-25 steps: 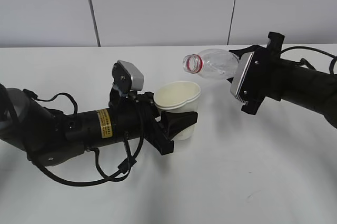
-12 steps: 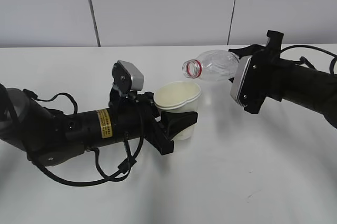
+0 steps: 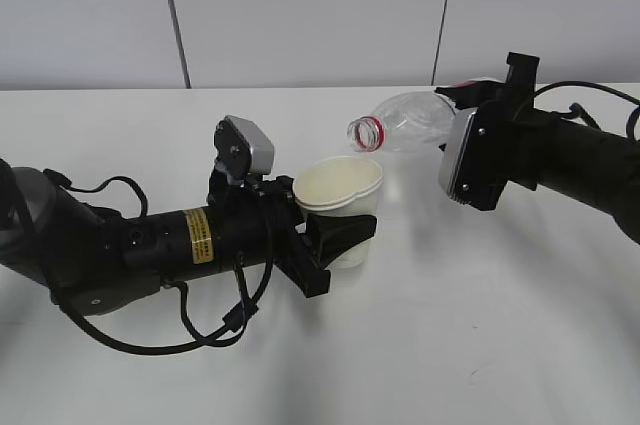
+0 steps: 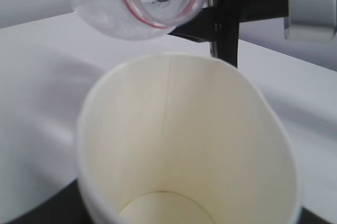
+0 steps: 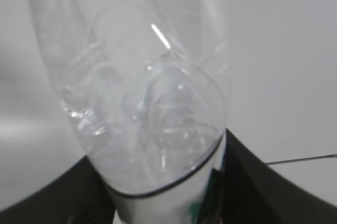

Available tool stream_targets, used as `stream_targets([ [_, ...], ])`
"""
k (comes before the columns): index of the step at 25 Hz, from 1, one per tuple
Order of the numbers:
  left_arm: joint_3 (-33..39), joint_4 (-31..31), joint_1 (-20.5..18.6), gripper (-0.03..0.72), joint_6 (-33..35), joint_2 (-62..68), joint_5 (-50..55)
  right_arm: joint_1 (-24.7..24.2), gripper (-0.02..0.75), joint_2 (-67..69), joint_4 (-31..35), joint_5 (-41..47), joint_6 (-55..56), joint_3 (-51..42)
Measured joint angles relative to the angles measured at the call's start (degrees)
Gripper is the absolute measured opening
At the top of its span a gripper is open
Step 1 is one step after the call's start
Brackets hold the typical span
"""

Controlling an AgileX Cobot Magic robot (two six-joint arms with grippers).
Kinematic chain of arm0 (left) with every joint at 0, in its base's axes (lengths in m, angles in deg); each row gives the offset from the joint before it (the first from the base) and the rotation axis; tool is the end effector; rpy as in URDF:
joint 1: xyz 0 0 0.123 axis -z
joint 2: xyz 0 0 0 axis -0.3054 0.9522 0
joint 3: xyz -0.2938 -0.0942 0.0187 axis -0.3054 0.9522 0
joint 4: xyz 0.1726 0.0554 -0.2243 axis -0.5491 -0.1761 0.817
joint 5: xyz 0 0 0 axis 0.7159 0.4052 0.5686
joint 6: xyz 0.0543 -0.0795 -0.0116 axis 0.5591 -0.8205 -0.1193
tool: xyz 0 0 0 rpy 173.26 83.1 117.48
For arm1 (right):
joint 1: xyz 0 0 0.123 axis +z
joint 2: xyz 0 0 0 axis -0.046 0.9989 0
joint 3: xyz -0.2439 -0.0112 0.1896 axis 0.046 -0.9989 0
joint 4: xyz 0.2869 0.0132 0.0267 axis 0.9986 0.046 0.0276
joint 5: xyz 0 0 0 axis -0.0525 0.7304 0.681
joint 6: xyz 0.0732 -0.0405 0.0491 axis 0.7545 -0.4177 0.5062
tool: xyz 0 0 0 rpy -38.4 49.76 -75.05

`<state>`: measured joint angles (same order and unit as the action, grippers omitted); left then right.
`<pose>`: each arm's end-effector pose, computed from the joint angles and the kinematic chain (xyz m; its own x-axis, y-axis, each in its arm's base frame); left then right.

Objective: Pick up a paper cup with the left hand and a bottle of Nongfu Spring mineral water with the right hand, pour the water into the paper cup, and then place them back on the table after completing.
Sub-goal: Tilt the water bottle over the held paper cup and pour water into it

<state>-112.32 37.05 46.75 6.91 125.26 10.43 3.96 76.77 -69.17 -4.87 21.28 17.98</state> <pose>0.3162 -0.2435 0.0904 -0.2472 0.0569 -0.9673 0.8937 0.3991 -0.2049 0.3834 0.0756 0.1502 0.3554 -0.8894 -0.2875 -0.3239 0.1713 -0.9304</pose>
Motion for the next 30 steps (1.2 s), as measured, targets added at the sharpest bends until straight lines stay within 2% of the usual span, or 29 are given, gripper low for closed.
stream_targets([
  [30,0.00,-0.07,0.00,0.354,0.00,0.00,1.13,1.09,0.375,-0.42,2.68,-1.78,-9.84,0.00],
])
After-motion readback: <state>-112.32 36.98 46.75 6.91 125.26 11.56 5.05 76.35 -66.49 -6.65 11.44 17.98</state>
